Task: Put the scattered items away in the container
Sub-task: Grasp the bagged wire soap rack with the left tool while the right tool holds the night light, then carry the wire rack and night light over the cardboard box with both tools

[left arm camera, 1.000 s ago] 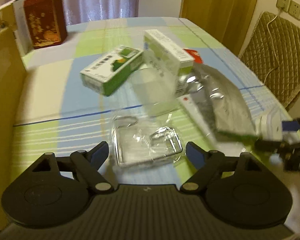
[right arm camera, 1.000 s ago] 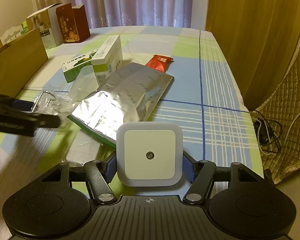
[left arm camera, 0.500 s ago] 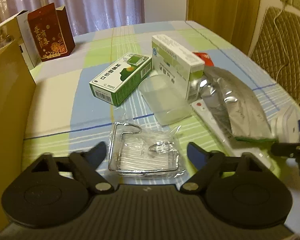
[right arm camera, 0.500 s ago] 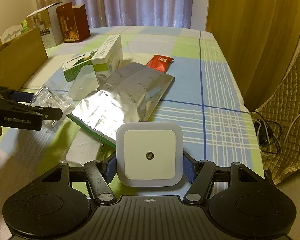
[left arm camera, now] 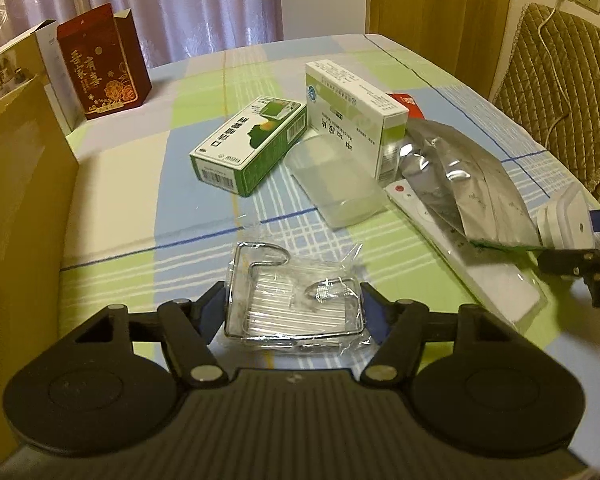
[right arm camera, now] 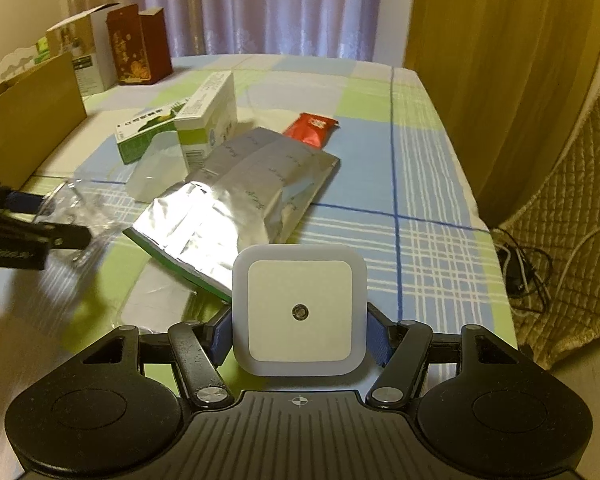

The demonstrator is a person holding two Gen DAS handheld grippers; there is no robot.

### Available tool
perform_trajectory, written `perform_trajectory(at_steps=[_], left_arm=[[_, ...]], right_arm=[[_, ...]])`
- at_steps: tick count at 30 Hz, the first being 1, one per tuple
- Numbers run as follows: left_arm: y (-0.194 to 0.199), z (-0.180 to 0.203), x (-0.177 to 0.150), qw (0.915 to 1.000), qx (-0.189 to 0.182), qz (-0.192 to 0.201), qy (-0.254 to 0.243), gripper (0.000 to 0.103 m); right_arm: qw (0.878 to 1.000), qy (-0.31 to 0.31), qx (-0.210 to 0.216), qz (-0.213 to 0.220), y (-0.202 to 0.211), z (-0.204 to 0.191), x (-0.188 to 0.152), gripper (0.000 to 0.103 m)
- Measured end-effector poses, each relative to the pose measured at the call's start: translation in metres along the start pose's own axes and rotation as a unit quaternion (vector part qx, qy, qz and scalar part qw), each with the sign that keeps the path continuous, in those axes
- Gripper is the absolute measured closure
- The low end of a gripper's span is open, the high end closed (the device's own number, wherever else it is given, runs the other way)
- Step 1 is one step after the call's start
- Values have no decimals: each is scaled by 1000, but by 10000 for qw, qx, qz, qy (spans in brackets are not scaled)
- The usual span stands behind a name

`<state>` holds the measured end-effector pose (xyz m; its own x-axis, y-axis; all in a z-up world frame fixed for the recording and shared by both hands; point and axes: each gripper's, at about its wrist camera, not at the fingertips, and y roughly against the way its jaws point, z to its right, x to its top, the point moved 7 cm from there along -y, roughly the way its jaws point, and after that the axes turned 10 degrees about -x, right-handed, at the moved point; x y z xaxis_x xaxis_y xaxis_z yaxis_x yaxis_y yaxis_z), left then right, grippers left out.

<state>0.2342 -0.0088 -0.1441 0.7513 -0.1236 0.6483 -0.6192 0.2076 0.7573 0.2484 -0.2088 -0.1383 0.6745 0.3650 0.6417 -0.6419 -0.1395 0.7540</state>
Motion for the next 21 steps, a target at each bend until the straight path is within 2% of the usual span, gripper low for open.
perform_trajectory(at_steps=[3, 10, 17, 21], left_arm=[[14, 2, -4, 10000, -22, 11, 1, 38], [63, 6, -8, 9998, -23, 191, 12, 38], [119, -6, -3, 9984, 126, 543, 92, 38], [156, -24, 2, 9958, 323, 834, 168, 38]], right_arm=[[9999, -46, -165, -21, 9, 3, -4, 36], [9991, -313, -201, 191, 46, 0, -3, 36], [9986, -315, 51, 413, 93, -39, 5, 36], [9974, -215, 305, 617, 117, -70, 22, 36]])
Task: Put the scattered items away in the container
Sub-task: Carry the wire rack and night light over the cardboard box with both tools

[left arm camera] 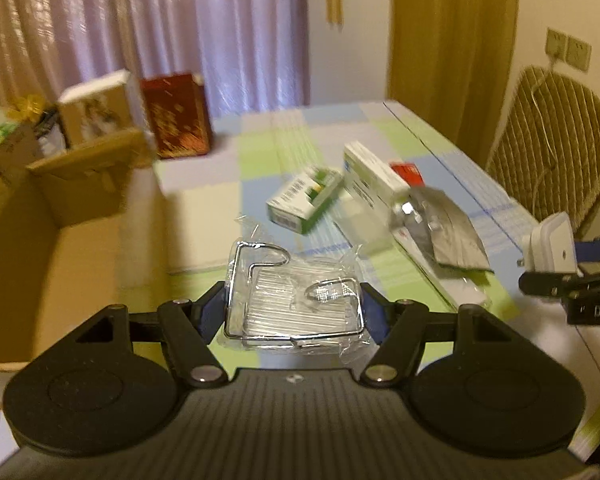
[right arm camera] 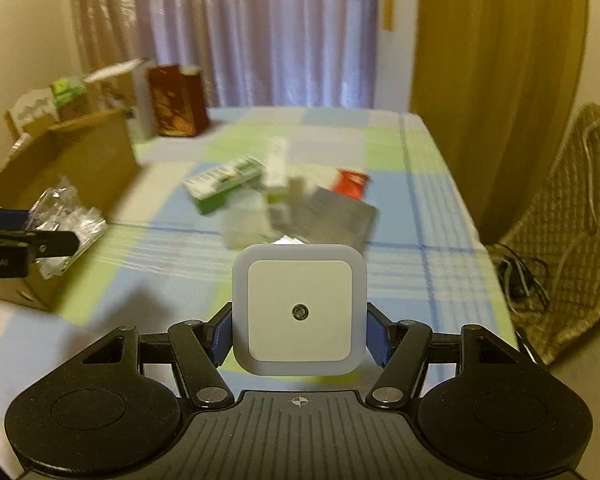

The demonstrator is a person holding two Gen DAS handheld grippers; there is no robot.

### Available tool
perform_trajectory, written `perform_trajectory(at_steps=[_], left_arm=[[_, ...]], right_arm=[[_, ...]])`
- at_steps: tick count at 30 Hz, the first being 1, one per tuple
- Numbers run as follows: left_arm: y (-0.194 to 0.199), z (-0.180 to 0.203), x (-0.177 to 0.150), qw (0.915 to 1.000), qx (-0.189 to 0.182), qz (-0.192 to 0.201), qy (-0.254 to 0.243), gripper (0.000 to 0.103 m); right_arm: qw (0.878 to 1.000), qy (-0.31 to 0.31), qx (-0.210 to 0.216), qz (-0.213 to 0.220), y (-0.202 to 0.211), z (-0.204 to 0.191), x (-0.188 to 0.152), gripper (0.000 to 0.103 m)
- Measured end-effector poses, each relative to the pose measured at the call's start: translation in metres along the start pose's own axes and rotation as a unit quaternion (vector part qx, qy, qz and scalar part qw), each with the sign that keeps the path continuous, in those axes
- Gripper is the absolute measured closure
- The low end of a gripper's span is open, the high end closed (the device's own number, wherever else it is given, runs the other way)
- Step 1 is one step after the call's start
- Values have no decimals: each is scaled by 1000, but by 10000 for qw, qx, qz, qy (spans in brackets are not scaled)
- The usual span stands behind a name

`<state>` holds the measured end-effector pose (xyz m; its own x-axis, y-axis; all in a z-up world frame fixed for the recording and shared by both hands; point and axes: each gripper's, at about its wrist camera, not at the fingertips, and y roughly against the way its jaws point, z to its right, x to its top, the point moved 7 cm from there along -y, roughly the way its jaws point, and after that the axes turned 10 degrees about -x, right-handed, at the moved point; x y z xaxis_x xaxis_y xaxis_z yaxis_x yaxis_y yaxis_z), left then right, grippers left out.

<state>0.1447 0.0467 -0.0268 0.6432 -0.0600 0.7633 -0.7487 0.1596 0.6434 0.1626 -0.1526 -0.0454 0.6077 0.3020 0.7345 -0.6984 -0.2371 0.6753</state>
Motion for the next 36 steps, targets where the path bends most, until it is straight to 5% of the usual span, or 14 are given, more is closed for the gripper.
perform_trajectory(at_steps=[8, 17, 27, 36], left_arm=[[58, -70, 14, 9971, 592, 408, 259, 38], [89, -147, 8, 9937, 944, 408, 453, 38], [82, -201, -15, 9915, 1098, 217, 663, 38], [65, -216, -22, 9906, 1135, 161, 753, 36]], right_arm=[[9964, 340, 635, 447, 22, -83, 52, 36], [9847, 837, 1336, 748, 27, -185, 101, 36], [9733, 1330, 1694, 801, 3, -271, 127, 36], [9704, 1512, 1739, 729, -13, -295, 126, 36]])
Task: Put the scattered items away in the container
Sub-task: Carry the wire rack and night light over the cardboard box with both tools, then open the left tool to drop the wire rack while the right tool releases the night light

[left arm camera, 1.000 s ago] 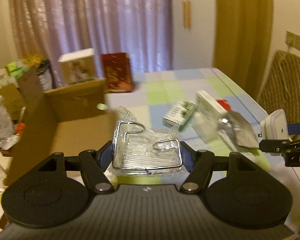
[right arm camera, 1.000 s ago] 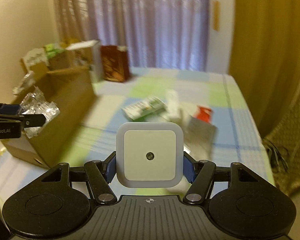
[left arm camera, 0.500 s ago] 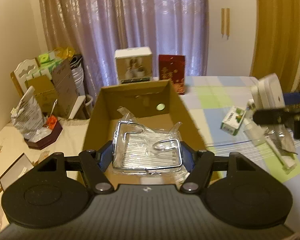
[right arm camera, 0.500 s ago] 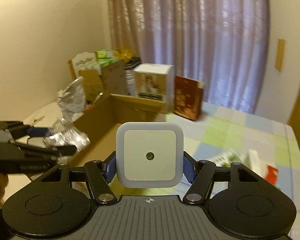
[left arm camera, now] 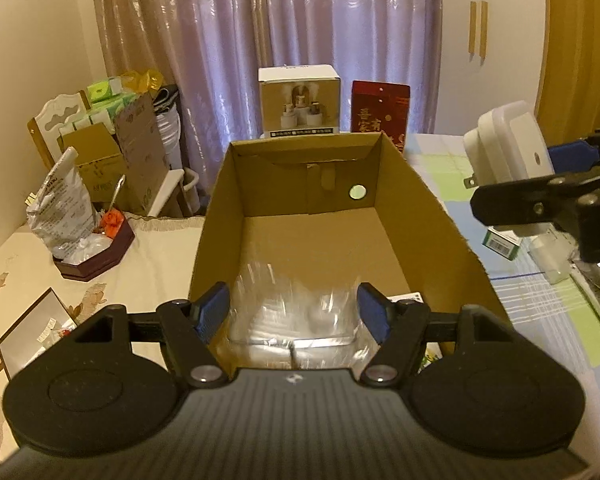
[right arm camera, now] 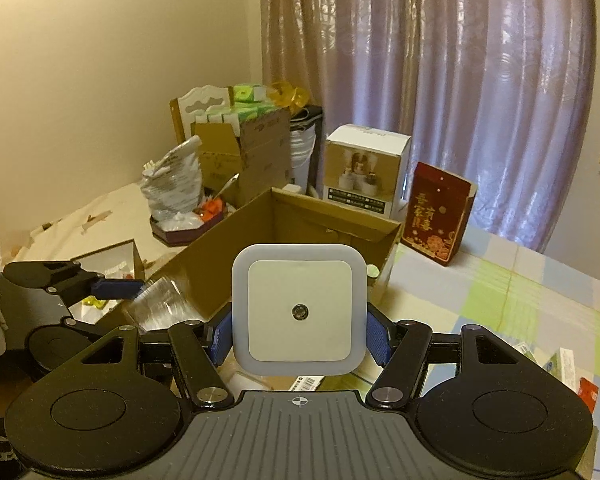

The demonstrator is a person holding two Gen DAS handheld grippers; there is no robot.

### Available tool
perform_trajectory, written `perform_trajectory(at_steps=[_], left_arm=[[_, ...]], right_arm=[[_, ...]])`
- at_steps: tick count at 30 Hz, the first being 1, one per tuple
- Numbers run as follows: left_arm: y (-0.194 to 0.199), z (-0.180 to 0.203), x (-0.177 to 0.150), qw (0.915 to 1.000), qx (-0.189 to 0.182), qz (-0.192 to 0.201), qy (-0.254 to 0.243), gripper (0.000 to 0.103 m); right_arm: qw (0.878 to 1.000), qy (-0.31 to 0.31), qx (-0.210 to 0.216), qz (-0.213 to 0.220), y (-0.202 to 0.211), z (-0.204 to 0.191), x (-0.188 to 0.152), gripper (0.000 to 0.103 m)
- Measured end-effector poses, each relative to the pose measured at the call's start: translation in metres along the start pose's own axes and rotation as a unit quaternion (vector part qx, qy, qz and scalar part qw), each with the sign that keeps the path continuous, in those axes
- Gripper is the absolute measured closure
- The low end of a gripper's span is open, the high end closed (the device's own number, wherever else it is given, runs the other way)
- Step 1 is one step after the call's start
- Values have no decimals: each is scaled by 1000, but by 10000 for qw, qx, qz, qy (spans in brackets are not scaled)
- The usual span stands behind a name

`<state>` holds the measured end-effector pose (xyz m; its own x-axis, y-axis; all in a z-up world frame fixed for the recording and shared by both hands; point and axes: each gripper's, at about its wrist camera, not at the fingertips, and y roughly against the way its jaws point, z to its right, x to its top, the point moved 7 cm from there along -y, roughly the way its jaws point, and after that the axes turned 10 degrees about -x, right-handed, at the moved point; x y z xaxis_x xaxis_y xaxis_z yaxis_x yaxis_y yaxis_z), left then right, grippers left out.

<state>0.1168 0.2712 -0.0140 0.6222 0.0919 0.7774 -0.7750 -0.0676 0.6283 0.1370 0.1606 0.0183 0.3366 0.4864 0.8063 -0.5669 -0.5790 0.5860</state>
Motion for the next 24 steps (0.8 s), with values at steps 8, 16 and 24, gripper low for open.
perform_trajectory(at_steps=[8, 16, 24], left_arm=[[15, -10, -10, 9999, 28, 80, 107, 35], [22, -14, -18, 9999, -16, 60, 111, 34], [22, -15, -22, 9999, -66, 53, 138, 32]], right_arm=[[9997, 190, 91, -92, -21, -12, 0, 36], [9991, 288, 222, -234, -47, -30, 3, 36], [9980, 414, 298, -364, -73, -43, 2, 35]])
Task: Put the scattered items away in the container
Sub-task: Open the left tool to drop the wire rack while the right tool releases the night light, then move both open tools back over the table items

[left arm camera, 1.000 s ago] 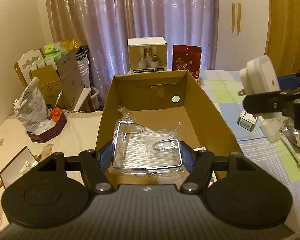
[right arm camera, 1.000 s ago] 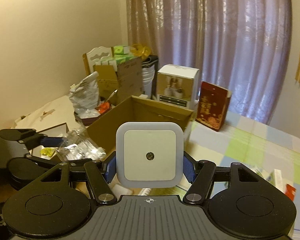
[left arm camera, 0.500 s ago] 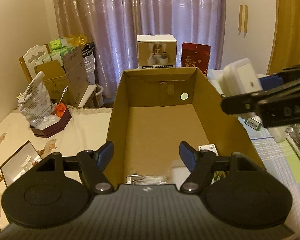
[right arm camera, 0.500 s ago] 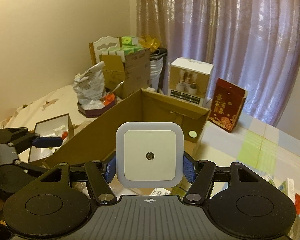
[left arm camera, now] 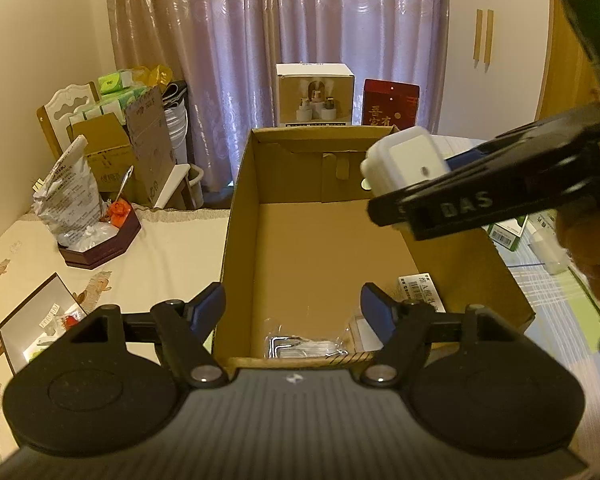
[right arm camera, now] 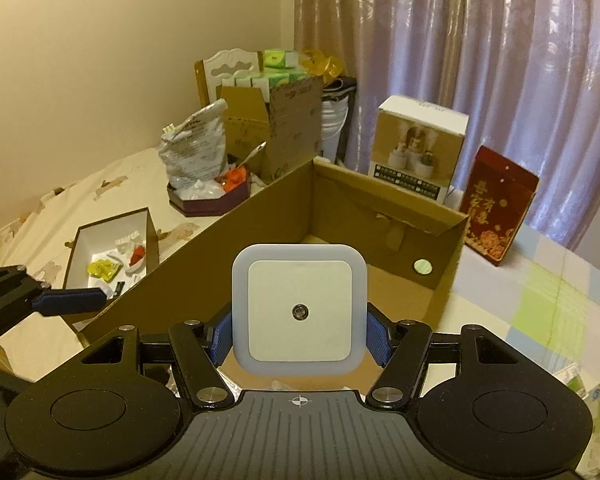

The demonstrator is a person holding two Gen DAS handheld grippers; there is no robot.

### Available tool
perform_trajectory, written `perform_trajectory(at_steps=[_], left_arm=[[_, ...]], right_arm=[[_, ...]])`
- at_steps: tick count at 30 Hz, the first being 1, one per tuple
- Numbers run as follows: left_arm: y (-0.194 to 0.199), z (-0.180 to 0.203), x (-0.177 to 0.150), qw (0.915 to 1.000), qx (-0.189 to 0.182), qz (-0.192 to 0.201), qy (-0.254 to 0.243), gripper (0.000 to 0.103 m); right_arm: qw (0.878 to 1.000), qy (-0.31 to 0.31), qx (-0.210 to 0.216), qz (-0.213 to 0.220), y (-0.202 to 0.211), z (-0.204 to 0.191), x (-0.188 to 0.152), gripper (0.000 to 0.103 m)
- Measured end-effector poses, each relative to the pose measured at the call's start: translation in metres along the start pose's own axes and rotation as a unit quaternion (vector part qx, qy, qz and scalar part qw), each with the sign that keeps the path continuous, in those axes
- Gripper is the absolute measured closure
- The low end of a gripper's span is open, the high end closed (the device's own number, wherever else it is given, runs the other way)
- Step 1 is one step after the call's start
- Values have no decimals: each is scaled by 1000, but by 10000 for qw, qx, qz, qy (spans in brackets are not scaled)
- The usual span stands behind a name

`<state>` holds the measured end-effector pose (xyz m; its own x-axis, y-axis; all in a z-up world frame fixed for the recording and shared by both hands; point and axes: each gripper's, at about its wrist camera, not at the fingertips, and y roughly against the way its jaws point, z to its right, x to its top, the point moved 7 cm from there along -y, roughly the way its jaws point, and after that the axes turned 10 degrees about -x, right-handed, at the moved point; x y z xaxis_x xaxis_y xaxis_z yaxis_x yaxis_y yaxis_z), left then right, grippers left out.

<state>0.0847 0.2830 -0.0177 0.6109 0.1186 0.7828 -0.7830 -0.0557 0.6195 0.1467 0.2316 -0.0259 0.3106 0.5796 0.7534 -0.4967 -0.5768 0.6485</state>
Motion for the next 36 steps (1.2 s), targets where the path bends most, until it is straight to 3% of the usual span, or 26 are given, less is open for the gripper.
perform_trajectory(at_steps=[5, 6, 7, 23, 36], left_arm=[[0, -1, -3, 10000, 17, -13, 7, 32], [0, -1, -4, 10000, 13, -17, 7, 32], [0, -2, -5, 10000, 9, -19, 10, 32], [3, 7, -3, 9999, 17, -55, -102, 31], [12, 48, 16, 9989, -126, 15, -445, 29]], right_arm=[[10000, 3, 59, 38, -8, -6, 0, 32], [10000, -31, 35, 61, -7, -6, 0, 14], [9998, -102, 17, 150, -4, -4, 0, 8], [9967, -644, -147, 469, 47, 36, -4, 8], [9853, -1444, -778, 468, 125, 123, -63, 8]])
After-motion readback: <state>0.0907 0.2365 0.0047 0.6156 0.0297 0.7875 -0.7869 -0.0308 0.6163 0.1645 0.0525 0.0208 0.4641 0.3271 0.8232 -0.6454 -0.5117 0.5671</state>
